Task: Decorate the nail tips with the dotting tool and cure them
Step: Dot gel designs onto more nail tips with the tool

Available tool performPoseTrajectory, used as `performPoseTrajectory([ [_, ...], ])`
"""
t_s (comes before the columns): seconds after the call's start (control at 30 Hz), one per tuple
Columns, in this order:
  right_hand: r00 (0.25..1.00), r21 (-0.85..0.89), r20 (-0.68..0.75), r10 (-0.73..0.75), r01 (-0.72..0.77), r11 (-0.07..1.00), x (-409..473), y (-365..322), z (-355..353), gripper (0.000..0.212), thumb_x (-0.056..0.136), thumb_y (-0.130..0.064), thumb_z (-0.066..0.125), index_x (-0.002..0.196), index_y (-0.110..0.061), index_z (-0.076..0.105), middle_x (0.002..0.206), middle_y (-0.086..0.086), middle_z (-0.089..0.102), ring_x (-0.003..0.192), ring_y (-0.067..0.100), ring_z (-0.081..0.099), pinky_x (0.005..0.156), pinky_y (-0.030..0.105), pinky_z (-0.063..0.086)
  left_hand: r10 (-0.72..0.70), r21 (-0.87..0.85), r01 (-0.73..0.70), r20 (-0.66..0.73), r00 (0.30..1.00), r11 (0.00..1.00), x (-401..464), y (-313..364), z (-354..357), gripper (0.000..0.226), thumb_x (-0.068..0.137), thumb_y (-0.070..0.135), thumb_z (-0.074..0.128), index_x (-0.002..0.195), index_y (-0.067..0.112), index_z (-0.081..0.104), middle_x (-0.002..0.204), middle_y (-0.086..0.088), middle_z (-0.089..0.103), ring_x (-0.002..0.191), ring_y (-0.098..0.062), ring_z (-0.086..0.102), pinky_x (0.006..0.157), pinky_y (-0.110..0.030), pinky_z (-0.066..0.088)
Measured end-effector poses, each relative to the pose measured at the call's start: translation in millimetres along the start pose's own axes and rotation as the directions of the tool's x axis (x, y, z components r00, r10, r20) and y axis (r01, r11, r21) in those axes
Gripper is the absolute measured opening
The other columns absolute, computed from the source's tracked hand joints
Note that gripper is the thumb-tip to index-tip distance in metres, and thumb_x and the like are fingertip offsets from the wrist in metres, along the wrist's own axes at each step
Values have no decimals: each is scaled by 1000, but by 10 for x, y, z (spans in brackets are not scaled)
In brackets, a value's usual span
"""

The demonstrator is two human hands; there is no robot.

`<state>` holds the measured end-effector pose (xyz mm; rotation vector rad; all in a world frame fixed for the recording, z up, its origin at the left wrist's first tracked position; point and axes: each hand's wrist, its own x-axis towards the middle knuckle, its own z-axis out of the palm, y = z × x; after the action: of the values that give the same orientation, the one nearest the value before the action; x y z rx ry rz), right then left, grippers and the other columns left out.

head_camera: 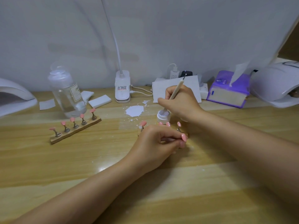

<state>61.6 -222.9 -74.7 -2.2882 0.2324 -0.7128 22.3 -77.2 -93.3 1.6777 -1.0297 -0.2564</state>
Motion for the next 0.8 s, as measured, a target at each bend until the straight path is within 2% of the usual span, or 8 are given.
performPoseTrajectory([
  [0.13,1000,0,17,-23,23,1000,5,-9,11,36,71,-14,65,45,-18,41,46,-5,44,51,11,41,54,27,35,-4,-9,4,11,1000,1000,-5,17,-3,14,81,-3,64,79,11,68,66,11,62,55,2,55,62,8,33],
  [0.27,999,10,28,-25,25,1000,-3,0,10,36,71,-13,64,46,-18,40,47,-4,45,53,11,42,56,28,36,-5,-36,6,14,1000,999,-4,16,-1,20,81,-3,63,78,16,66,65,13,62,57,6,57,59,-2,41],
  [0.37,1000,33,23,0,-1,999,-6,-11,-37,39,74,-16,66,45,-19,40,41,-8,44,50,7,41,54,25,35,4,-8,-4,6,1000,1000,-11,16,-3,24,81,-5,62,73,18,64,63,15,62,55,4,56,62,6,35],
  [0.5,994,290,-89,58,-30,957,-95,-100,-194,43,82,-30,67,49,-18,42,36,-13,46,44,2,44,48,13,34,-16,-48,16,4,1000,999,-4,-30,0,27,83,-1,61,71,23,65,68,6,65,68,-9,61,60,-12,47],
  [0.57,989,434,-110,96,-39,900,-230,-156,-296,38,86,-35,61,55,-16,49,39,-9,54,41,0,47,48,10,37,-17,-62,18,11,1000,998,4,-46,2,24,83,-2,61,72,18,66,72,4,66,71,-5,65,58,-12,48],
  [0.63,986,533,-104,130,-55,845,-399,-191,-387,34,87,-38,59,60,-16,56,44,-4,60,40,1,49,45,11,40,-14,-58,15,9,1000,998,6,-62,3,22,83,-3,61,70,14,67,71,10,67,73,-2,66,59,-12,49],
  [0.73,979,646,-78,190,-96,757,-682,-190,-440,31,69,-45,67,56,-18,59,48,-3,61,45,3,55,47,14,45,-19,-34,19,4,1000,999,4,-83,-2,20,82,-2,62,71,14,68,63,18,67,70,3,64,61,-11,50],
  [0.8,968,683,-80,236,-119,721,-844,-172,-423,31,56,-45,70,50,-19,55,46,-7,55,45,3,54,52,20,51,-1,1,1,2,1000,1000,0,-79,-2,20,82,-1,63,73,15,69,61,22,66,65,8,61,62,-5,46],
])
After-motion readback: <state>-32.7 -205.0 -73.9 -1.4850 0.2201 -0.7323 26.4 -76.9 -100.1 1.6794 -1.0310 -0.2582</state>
